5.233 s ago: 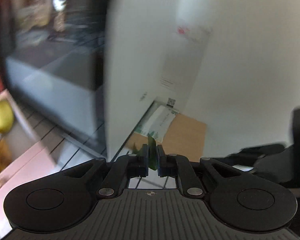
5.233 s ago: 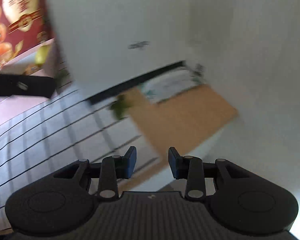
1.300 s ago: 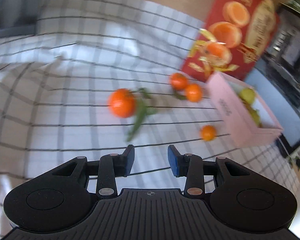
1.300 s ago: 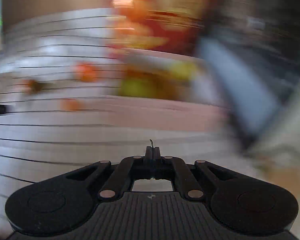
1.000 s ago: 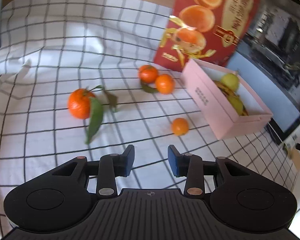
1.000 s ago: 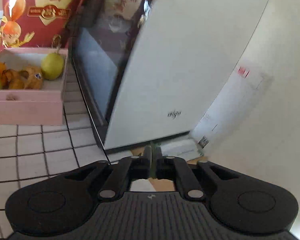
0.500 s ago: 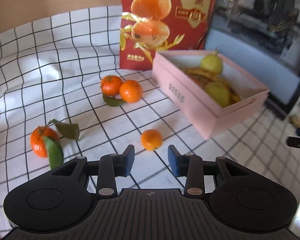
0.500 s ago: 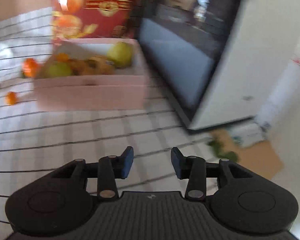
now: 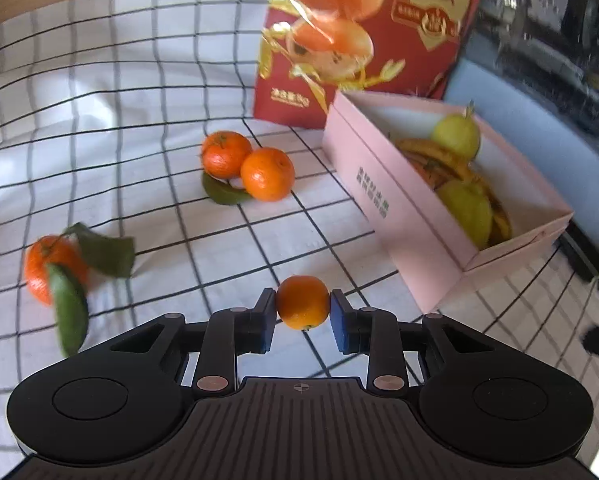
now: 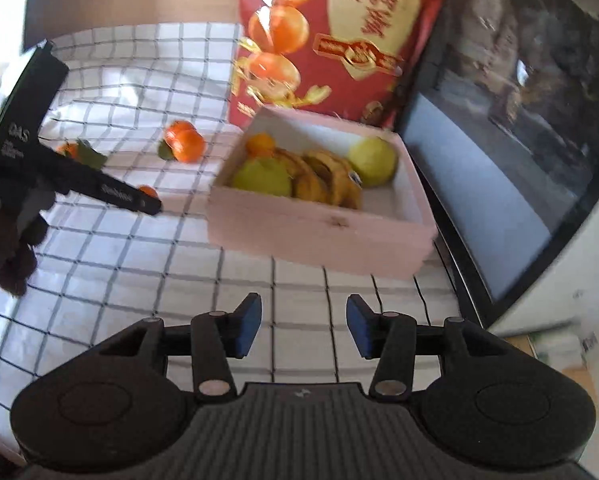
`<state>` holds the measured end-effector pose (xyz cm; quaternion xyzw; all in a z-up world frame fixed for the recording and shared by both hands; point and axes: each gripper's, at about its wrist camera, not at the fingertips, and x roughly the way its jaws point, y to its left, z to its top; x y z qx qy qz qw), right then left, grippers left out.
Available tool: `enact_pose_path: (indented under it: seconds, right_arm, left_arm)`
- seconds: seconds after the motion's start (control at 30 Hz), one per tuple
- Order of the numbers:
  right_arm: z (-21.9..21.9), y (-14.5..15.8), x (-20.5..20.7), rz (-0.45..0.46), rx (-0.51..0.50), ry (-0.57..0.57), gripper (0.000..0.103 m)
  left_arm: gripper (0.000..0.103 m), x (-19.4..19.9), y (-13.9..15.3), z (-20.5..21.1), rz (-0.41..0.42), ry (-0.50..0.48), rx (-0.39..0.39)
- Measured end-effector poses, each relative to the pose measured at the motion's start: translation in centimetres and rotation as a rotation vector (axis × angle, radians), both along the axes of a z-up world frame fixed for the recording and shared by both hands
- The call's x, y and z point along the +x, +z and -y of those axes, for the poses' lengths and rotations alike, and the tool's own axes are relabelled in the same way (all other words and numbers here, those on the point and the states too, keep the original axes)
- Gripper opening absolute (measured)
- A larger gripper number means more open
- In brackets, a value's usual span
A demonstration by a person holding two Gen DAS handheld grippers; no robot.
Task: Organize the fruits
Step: 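Grasp a small mandarin with the left tool while the right tool grasps another mandarin, then drop the mandarin into the pink box with the left tool while the right tool drops its mandarin in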
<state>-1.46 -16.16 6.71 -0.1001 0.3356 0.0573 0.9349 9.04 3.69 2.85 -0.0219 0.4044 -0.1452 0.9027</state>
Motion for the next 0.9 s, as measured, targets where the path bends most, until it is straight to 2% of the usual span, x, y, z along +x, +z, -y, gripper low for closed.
enact_pose_path:
  seconds: [0.13, 0.27, 0.37, 0.43, 0.5, 0.6, 0.67, 0.7, 0.73, 0.77, 0.9]
  right_arm:
    - [-2.0, 2.1, 2.5, 0.033, 0.050, 0.088, 0.047]
    - [-5.8, 3.6, 7.4, -0.014, 0.128, 0.212, 0.051]
    - [-9.5, 3.8, 12.1, -0.040, 0.088, 0.305, 0.051]
    - [-11.7, 3.2, 15.9, -0.084, 0.047, 0.328, 0.051]
    - [-13.4, 2.1, 19.7, -0.160, 0.018, 0.330, 0.051]
    - [-14.9, -0.1, 23.4, -0.257, -0.029, 0.299, 0.051]
    - [-15.6, -1.3, 24.7, -0.288, -0.066, 0.282, 0.050]
    - [-16.0, -1.9, 25.1, -0.297, -0.092, 0.281, 0.048]
    - [-15.9, -2.1, 25.0, -0.294, -0.104, 0.276, 0.042]
    - [-15.6, -2.1, 24.9, -0.294, -0.097, 0.270, 0.042]
    - [-12.2, 1.0, 21.6, -0.263, 0.047, 0.280, 0.041]
  left_arm:
    - [0.033, -2.6, 1.3, -2.7, -0.009, 0.060, -0.053]
    - [0.033, -5.8, 2.0, -5.8, -0.031, 0.133, -0.096]
    - [0.033, -7.8, 2.3, -7.7, -0.038, 0.192, -0.120]
    - [0.033, -9.1, 2.3, -8.8, -0.053, 0.234, -0.149]
    - [0.033, -10.4, 2.1, -9.5, -0.072, 0.263, -0.172]
    - [0.033, -12.1, 1.9, -9.8, -0.087, 0.277, -0.184]
    - [0.033, -12.9, 1.8, -9.9, -0.097, 0.276, -0.188]
    - [0.033, -13.1, 1.7, -10.0, -0.101, 0.272, -0.189]
    - [0.033, -13.2, 1.6, -9.9, -0.104, 0.267, -0.189]
    - [0.033, -13.3, 1.6, -9.9, -0.107, 0.262, -0.190]
    - [0.033, -13.0, 1.2, -9.2, -0.119, 0.220, -0.203]
